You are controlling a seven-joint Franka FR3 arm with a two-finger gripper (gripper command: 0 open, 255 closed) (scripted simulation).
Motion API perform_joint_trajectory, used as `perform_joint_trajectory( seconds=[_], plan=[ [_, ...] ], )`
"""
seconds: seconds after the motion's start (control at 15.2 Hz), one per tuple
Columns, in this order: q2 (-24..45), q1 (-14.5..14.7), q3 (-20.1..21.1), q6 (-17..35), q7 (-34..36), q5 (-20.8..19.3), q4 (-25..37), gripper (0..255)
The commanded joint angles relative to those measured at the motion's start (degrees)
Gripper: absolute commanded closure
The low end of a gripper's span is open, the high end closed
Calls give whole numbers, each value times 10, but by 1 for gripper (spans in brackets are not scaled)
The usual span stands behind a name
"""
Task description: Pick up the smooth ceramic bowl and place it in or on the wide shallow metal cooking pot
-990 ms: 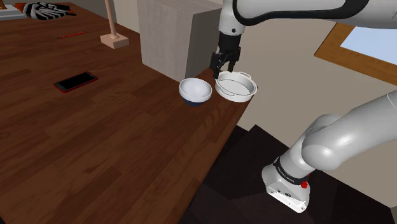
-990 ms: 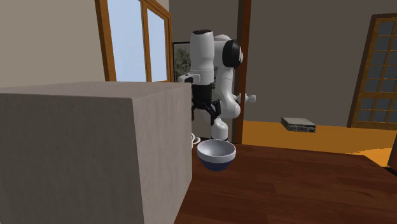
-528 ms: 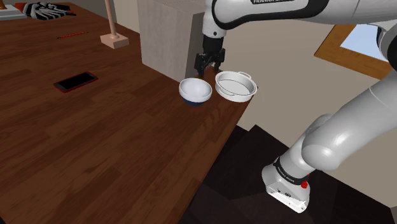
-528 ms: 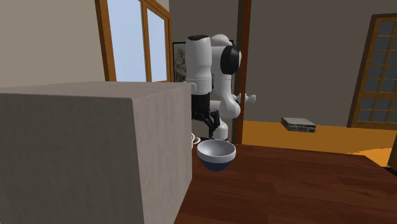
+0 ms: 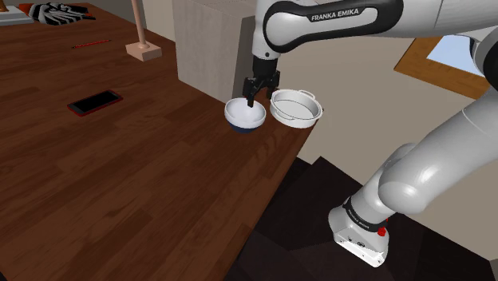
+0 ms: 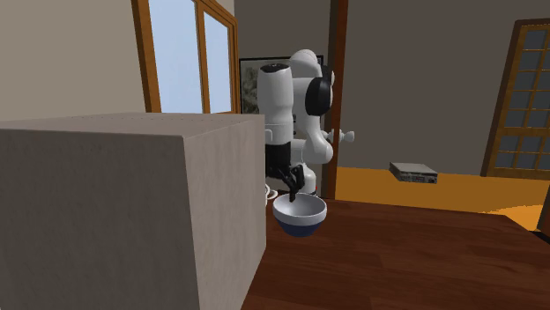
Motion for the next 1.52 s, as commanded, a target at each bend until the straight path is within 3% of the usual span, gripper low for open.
perform_joint_trajectory(
  seconds=[0.0,0.26,0.33,0.92,1.45],
  plan=[
    [0,0,0,1,0,0,-2,0],
    [0,0,0,1,0,0,-1,0],
    [0,0,0,1,0,0,-1,255],
    [0,0,0,1,0,0,-2,255],
    [-10,0,-1,-60,-1,1,50,255]
  ],
)
